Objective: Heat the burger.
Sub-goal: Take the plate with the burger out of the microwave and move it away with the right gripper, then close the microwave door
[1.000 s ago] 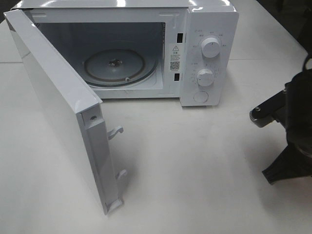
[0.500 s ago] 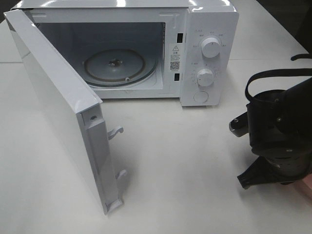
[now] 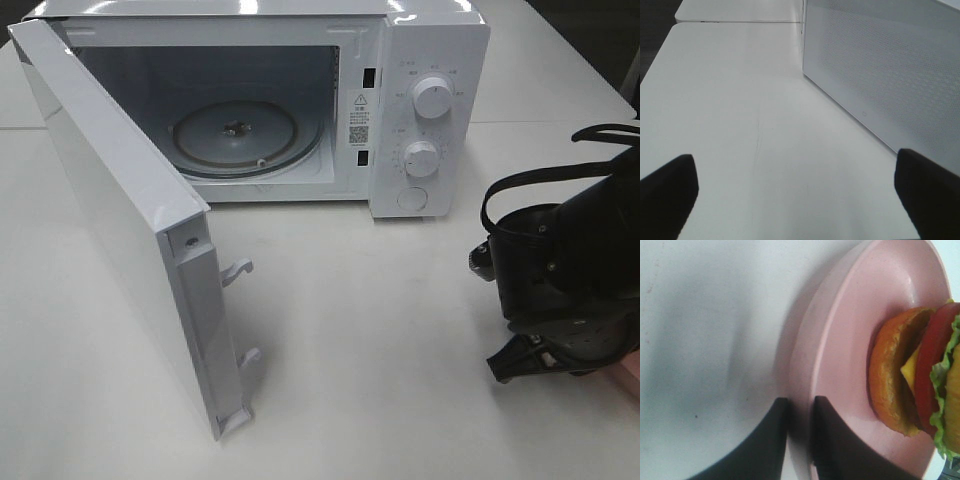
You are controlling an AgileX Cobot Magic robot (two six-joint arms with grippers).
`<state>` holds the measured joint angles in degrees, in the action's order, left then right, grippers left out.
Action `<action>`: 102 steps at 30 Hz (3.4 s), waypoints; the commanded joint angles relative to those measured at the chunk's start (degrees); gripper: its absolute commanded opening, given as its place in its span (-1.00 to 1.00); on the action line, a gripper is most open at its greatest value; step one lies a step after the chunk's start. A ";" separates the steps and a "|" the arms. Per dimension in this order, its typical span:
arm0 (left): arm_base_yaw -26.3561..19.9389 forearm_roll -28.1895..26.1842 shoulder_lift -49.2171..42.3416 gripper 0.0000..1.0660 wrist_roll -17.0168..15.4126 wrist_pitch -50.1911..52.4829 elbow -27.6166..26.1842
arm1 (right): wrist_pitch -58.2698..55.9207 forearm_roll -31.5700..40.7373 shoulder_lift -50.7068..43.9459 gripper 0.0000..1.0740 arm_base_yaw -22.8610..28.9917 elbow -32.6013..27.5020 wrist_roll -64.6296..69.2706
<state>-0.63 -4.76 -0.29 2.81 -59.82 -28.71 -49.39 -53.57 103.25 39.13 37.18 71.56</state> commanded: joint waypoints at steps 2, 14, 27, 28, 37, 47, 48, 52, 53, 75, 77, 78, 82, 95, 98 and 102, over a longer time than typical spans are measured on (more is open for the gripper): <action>-0.23 -0.23 -1.32 0.88 0.00 0.52 0.17 | -2.18 1.38 0.06 -0.42 0.00 0.34 -2.75; -0.23 -0.23 -1.32 0.88 0.00 0.52 0.17 | -4.58 10.83 -8.25 -0.09 0.00 4.18 -17.13; -0.23 -0.23 -1.32 0.88 0.00 0.52 0.17 | -3.44 21.89 -26.59 0.28 0.00 5.33 -36.38; -0.23 -0.23 -1.32 0.88 0.00 0.52 0.17 | -3.21 23.49 -28.99 0.38 0.00 5.33 -38.79; -0.23 -0.23 -1.32 0.88 0.00 0.52 0.17 | -3.67 32.95 -41.25 0.45 0.00 5.33 -49.56; -0.23 -0.23 -1.32 0.88 0.00 0.52 0.17 | -7.79 35.07 -52.14 0.42 0.00 5.33 -53.00; -0.23 -0.23 -1.32 0.88 0.00 0.52 0.17 | -7.79 35.07 -52.14 0.42 0.00 5.33 -53.00; -0.23 -0.23 -1.32 0.88 0.00 0.52 0.17 | -10.26 36.27 -57.07 0.42 0.00 5.33 -53.80; -0.23 -0.23 -1.32 0.88 0.00 0.52 0.17 | -10.26 36.27 -57.07 0.42 0.00 5.33 -53.80; -0.23 -0.23 -1.32 0.88 0.00 0.52 0.17 | -14.73 43.49 -84.22 0.42 -13.64 -3.84 -59.70; -0.23 -0.23 -1.32 0.88 0.00 0.52 0.17 | -14.61 44.81 -86.29 0.42 -16.27 -4.18 -60.62; -0.23 -0.23 -1.32 0.88 0.00 0.52 0.17 | -14.27 46.01 -88.35 0.42 -18.68 -4.47 -61.25; -0.23 -0.23 -1.32 0.88 0.00 0.52 0.17 | -13.69 46.24 -91.10 0.42 -21.26 -4.81 -61.25; -0.23 -0.23 -1.32 0.88 0.00 0.52 0.17 | -10.14 46.29 -101.70 0.42 -29.56 -7.68 -61.36; -0.23 -0.23 -1.32 0.88 0.00 0.52 0.17 | -10.14 46.29 -105.20 0.42 -31.05 -7.68 -61.42; -0.23 -0.29 -1.26 0.88 0.00 0.52 0.17 | -10.14 46.29 -105.08 0.41 -31.68 -7.68 -61.42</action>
<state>-0.63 -4.76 -0.29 2.81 -59.82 -28.71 -59.87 -7.28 -0.34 7.85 29.62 10.60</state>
